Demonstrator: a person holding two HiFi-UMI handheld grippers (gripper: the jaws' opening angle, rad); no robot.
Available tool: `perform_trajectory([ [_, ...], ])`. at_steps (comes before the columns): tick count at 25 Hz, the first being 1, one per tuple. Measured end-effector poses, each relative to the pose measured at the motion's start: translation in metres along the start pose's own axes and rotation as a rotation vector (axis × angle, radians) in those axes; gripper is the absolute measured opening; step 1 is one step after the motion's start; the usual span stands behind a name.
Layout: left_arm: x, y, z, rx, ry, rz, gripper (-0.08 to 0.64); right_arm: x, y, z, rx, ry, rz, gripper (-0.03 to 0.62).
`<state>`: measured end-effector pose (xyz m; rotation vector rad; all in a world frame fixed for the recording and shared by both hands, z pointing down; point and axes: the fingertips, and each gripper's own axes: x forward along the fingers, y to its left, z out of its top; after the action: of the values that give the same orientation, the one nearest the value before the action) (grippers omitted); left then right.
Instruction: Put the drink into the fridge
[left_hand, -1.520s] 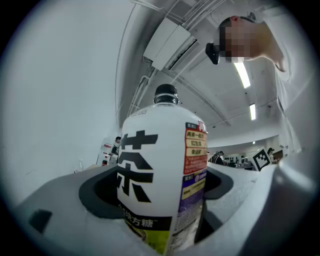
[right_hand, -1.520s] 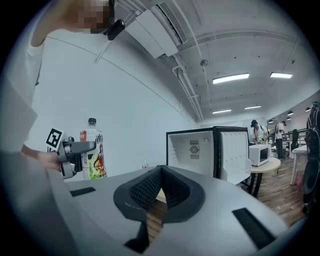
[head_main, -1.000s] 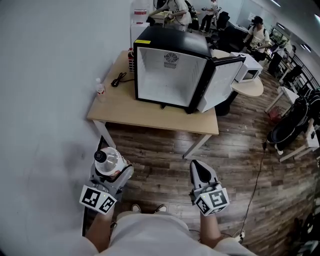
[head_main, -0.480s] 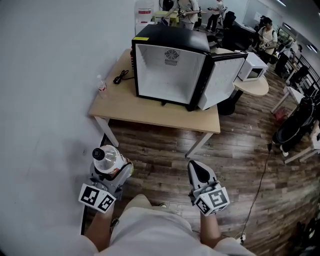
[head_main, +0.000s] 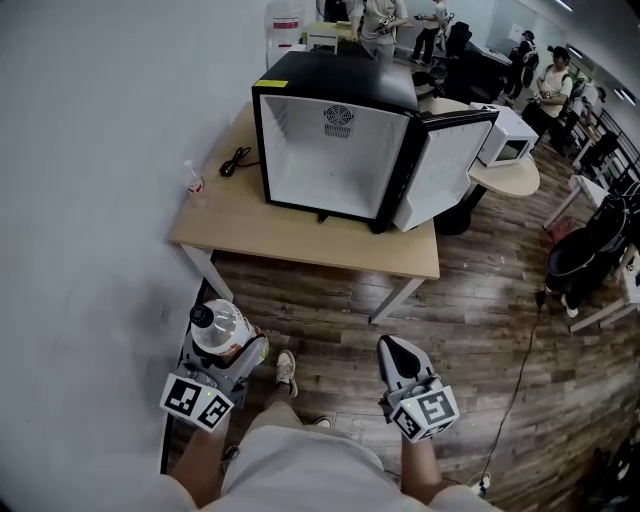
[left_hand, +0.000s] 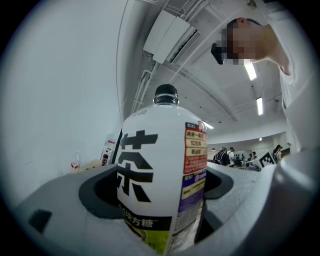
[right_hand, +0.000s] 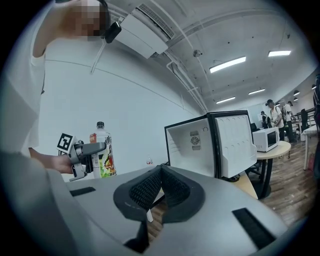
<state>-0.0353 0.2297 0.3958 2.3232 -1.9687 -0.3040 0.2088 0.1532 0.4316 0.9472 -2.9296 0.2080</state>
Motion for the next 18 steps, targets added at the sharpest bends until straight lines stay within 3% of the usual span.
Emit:
perform_trajectory([
  [6, 0.066, 0.025, -0.009, -0.025, 0.0, -0.059, 0.442, 0.043, -0.039, 0.003, -0.006, 0.031, -0.044, 0.002],
  [13, 0.16, 0.082, -0.01, -0.044, 0.003, -0.117, 0.442, 0.135, -0.076, 0.031, -0.042, 0.059, -0.066, 0.002],
  [18, 0.219, 0.113, -0.009, -0.077, 0.009, -0.203, 0.442, 0.2, -0.09, 0.043, -0.042, 0.077, -0.091, 0.002],
])
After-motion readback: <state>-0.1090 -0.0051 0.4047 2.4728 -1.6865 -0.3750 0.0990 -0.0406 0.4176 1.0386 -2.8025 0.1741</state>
